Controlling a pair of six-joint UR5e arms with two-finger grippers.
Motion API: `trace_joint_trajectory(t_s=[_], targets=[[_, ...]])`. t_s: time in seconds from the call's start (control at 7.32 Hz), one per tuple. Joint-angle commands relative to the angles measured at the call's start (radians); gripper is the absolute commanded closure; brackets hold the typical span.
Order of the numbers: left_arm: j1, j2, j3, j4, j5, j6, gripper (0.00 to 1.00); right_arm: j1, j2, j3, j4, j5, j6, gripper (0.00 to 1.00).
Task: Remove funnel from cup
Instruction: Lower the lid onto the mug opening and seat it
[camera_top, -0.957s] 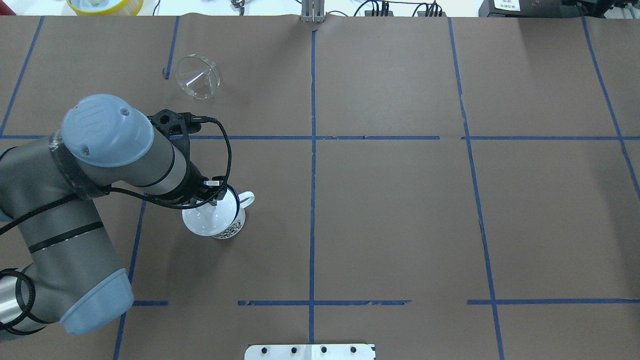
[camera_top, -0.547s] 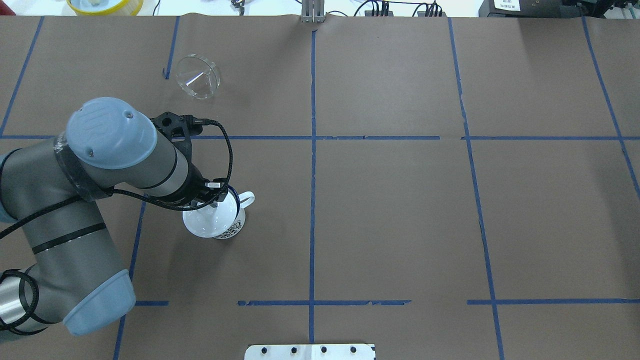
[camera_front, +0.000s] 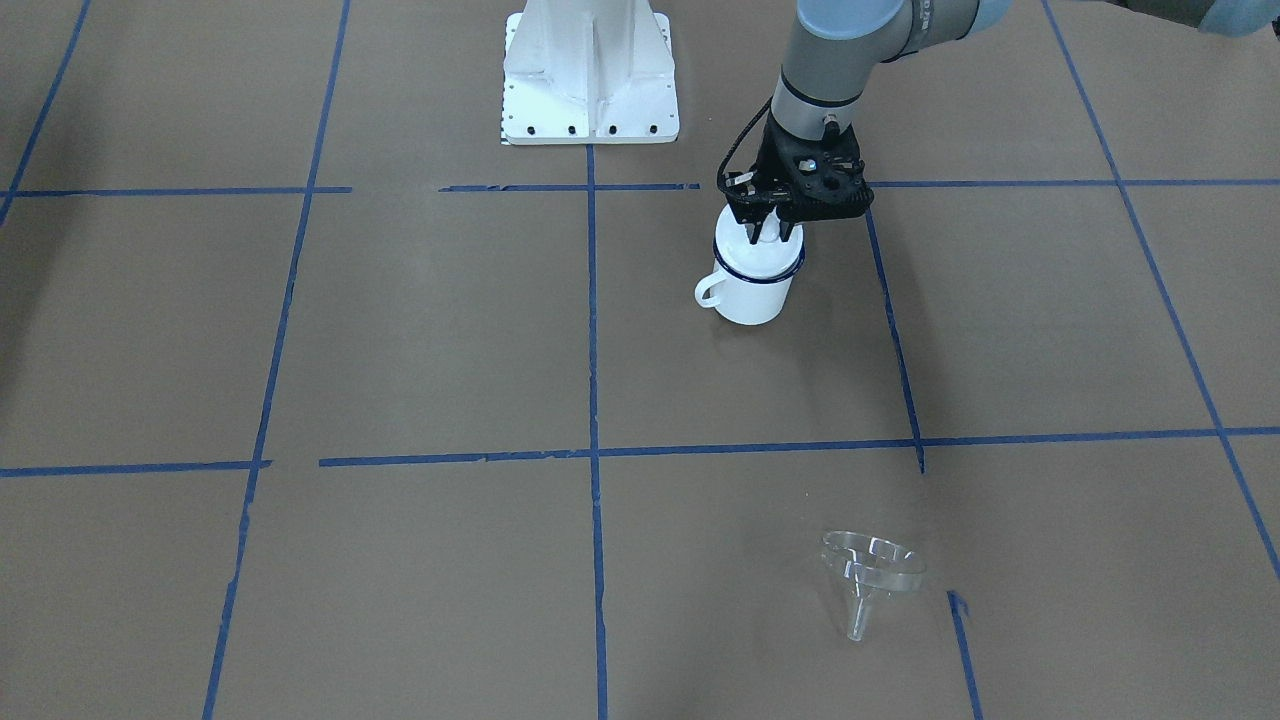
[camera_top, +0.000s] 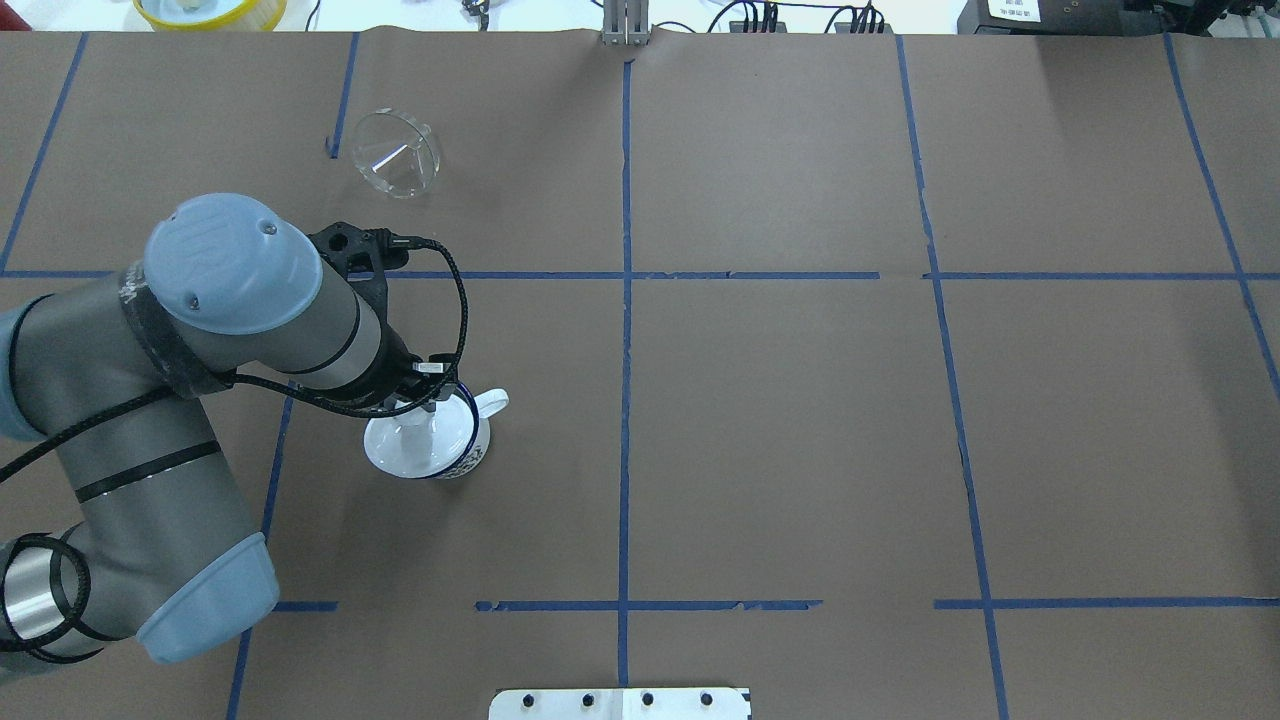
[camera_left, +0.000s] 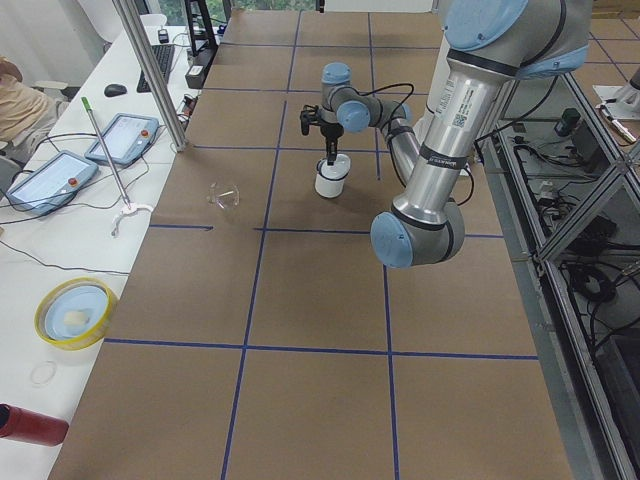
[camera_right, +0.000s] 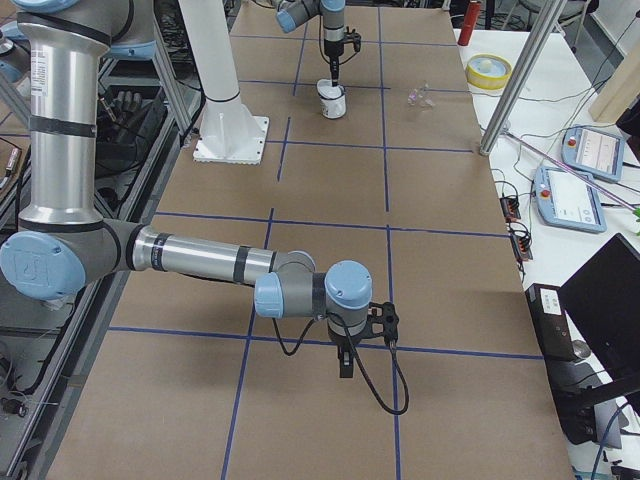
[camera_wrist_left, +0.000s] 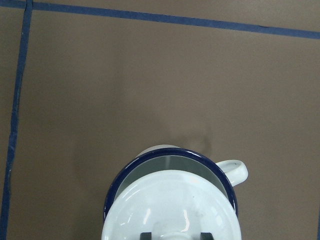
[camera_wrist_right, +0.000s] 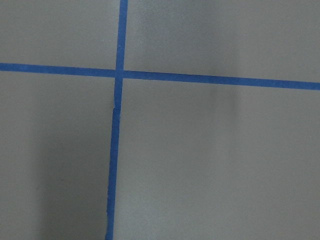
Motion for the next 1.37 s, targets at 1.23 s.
trace_joint_trajectory(t_s=[1.23], targets=[[-0.035,-0.008,0.024,-0.037,-0.003,0.002,1.0,0.0,0.0,0.0,0.0,0.0,0.0,0.0]])
